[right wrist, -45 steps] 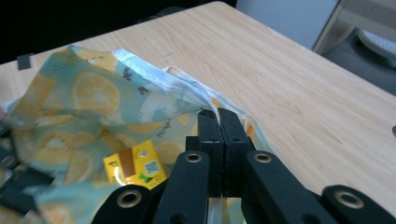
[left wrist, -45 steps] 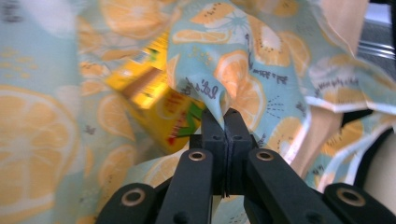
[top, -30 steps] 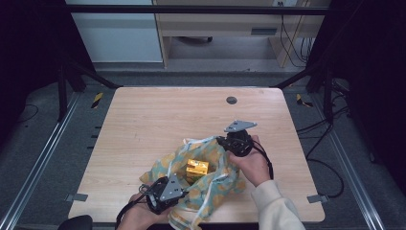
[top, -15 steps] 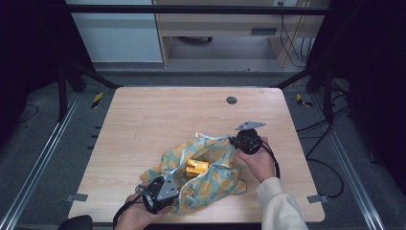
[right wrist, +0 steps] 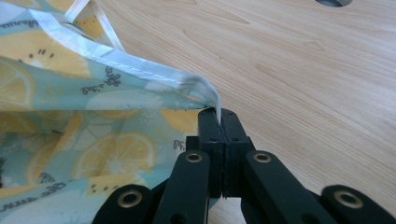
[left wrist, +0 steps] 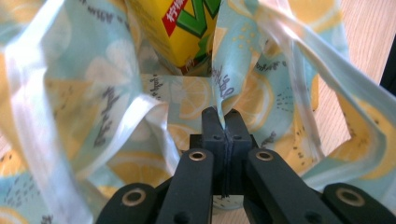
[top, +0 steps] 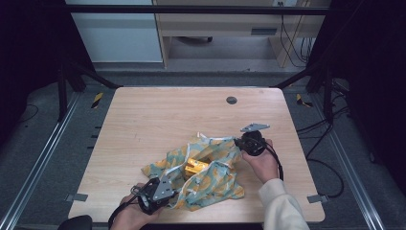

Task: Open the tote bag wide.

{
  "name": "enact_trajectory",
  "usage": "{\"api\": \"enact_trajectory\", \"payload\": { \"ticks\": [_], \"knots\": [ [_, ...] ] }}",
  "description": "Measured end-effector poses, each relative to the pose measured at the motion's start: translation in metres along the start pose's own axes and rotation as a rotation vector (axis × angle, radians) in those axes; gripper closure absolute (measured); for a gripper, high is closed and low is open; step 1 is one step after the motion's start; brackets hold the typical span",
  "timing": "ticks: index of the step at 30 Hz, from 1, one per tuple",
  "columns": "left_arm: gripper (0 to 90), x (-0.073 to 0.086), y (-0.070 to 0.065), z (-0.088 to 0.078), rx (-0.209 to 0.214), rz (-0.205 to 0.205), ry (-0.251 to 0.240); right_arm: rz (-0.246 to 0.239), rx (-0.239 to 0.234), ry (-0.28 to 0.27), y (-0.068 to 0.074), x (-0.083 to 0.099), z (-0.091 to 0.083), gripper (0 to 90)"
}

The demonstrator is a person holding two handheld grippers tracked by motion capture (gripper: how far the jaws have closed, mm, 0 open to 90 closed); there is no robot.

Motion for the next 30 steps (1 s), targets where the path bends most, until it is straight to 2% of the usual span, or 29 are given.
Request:
{"api": "enact_trajectory", "payload": {
  "ticks": [13, 16, 18, 19, 21, 23, 24, 25, 26, 30],
  "knots": [
    [90.0, 0.003, -0.002, 0.0, 0.002, -0.006, 0.024, 0.013, 0.042, 0.004, -0.011, 0.005, 0.001, 89.9],
    [90.0, 0.003, -0.002, 0.001, 0.005, -0.005, 0.025, 0.014, 0.051, 0.002, -0.013, 0.005, 0.001, 89.9],
    [90.0, 0.003, -0.002, 0.0, -0.008, -0.018, 0.011, 0.025, 0.047, -0.003, -0.011, 0.004, 0.002, 88.9],
    [88.2, 0.003, -0.002, -0.001, -0.024, -0.023, -0.001, 0.015, 0.041, -0.001, -0.01, 0.004, 0.002, 85.9],
    [78.1, 0.002, -0.001, -0.003, -0.064, -0.042, -0.031, -0.004, 0.046, -0.017, -0.005, 0.003, 0.0, 71.9],
    [64.4, -0.001, 0.0, -0.008, -0.099, -0.075, -0.078, 0.02, 0.026, -0.052, 0.0, 0.001, -0.006, 59.3],
    [61.0, -0.002, 0.001, -0.011, -0.114, -0.08, -0.101, 0.02, 0.021, -0.067, 0.003, -0.001, -0.01, 52.7],
    [56.9, -0.002, 0.001, -0.011, -0.114, -0.08, -0.101, 0.012, 0.027, -0.082, 0.006, -0.002, -0.015, 45.3],
    [51.7, -0.005, 0.002, -0.015, -0.134, -0.077, -0.129, 0.003, 0.024, -0.106, 0.011, -0.004, -0.021, 39.3],
    [47.4, -0.021, 0.005, -0.035, -0.191, -0.08, -0.221, -0.026, -0.005, -0.162, 0.028, -0.009, -0.043, 28.7]
  ]
}}
Point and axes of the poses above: each handheld gripper's, and its own axes: z roughly forward along the jaws, x roughly out of its underside, y roughly to its left, the point moved 1 cm from there along z, roughly forward along the jaws, and after that the axes turned 13 degrees about z, right-handed, at the moved point
